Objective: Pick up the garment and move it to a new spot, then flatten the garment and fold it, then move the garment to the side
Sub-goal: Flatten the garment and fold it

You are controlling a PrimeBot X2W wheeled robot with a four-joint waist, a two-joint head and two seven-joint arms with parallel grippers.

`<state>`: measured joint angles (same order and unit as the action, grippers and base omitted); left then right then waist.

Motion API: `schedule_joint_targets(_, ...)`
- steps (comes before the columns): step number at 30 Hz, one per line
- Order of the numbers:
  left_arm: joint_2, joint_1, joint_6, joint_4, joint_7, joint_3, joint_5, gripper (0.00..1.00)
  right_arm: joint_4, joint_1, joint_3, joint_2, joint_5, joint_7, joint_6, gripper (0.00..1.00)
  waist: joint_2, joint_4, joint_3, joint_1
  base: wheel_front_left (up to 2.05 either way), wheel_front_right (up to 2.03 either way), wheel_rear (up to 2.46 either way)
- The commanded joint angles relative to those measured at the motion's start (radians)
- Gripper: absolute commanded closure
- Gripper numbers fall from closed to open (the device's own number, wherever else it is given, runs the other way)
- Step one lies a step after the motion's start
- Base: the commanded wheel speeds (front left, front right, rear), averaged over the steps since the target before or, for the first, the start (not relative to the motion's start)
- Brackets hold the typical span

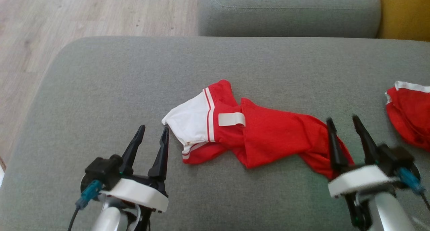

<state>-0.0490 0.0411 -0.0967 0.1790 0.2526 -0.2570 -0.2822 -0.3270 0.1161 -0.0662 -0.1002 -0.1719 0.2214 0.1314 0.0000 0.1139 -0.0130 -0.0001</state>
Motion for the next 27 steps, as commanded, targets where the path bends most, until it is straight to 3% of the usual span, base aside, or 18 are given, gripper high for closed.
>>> schedule_joint_targets(1,-0.001,0.024,0.000,-0.029,0.009,0.032,0.009,0.00,0.059,-0.005,0.013,0.017,0.012,0.010,-0.001,0.00,0.0000,-0.006,0.002,0.0001,0.00,0.00,0.00)
schedule_joint_targets(12,-0.001,0.021,-0.002,-0.025,0.009,0.035,0.007,0.00,0.146,-0.069,0.047,0.049,0.067,-0.002,-0.001,0.00,0.0000,-0.019,-0.003,0.0001,0.00,0.00,0.00)
schedule_joint_targets(27,-0.001,0.061,-0.008,-0.013,0.009,-0.005,-0.004,0.00,0.061,0.048,-0.242,0.034,0.123,-0.094,-0.001,0.00,0.0000,0.071,-0.077,0.0001,0.00,0.00,0.00)
